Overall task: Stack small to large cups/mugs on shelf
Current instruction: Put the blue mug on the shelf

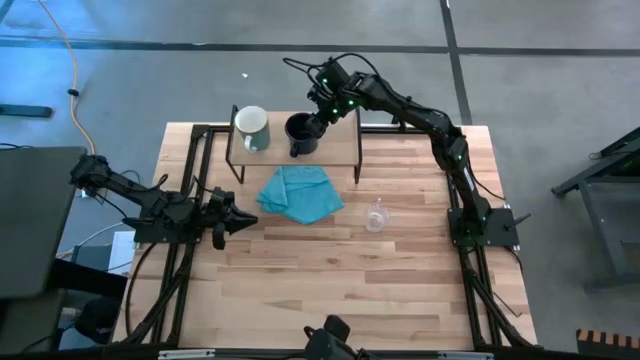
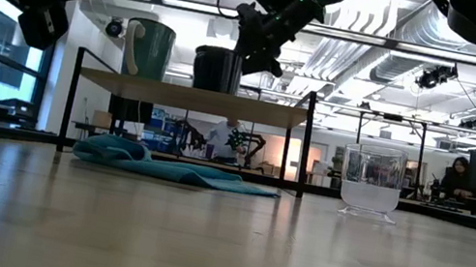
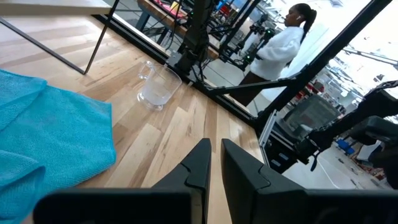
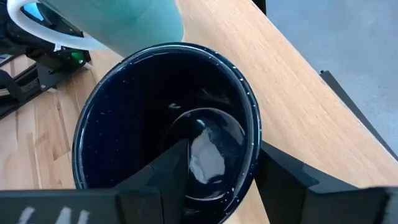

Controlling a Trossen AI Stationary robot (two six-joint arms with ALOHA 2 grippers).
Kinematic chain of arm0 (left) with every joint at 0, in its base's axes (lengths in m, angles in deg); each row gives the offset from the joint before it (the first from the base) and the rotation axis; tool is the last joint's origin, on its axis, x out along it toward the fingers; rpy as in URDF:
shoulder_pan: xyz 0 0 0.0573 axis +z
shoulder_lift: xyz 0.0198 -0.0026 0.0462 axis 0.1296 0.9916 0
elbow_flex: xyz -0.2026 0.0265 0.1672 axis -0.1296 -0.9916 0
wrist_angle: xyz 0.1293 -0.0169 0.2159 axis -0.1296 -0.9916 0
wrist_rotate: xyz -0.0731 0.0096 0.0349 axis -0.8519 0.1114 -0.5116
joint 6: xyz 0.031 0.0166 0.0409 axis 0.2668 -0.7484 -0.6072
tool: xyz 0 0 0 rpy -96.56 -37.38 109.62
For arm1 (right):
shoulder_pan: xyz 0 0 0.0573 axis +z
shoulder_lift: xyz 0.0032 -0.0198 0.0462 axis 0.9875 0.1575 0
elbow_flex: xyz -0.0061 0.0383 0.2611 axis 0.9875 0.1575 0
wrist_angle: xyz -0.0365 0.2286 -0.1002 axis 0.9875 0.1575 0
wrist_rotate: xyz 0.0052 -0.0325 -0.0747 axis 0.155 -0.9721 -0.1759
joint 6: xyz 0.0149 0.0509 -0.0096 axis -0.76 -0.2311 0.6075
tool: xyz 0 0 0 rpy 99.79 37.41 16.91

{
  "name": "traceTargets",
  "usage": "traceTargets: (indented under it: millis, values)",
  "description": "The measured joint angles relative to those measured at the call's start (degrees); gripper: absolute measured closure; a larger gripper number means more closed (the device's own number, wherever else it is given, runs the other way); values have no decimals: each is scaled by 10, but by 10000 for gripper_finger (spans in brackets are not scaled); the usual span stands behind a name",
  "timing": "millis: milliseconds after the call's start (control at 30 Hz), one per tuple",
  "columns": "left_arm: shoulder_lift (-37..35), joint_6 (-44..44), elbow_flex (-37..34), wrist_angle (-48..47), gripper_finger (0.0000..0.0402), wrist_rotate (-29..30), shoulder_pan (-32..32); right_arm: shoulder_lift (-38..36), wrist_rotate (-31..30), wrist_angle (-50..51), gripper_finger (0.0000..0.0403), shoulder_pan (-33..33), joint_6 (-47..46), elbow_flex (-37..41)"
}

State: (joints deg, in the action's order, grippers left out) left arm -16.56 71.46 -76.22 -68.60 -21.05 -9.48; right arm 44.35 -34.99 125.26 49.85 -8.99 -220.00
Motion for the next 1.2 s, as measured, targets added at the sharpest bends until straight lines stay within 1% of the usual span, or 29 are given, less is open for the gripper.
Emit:
traceTargets:
  millis: [100, 200, 367, 733, 967, 1200]
  values:
    - [0, 0, 0, 0, 376, 0, 0, 0, 2, 1, 241, 0, 2, 0]
    - [0, 0, 0, 0, 376, 0, 0, 0, 2, 1, 250, 0, 13, 0]
    - [0, 0, 0, 0, 376, 0, 0, 0, 4, -7, 262, 0, 47, 0]
    - [0, 1, 0, 0, 376, -6, 0, 0, 5, -39, 263, -7, 125, 0]
    - [0, 4, 0, 0, 376, -5, 0, 0, 7, -34, 265, -15, 153, 0]
    - [0, 9, 0, 0, 376, -4, 0, 0, 13, -21, 293, -14, 203, -1]
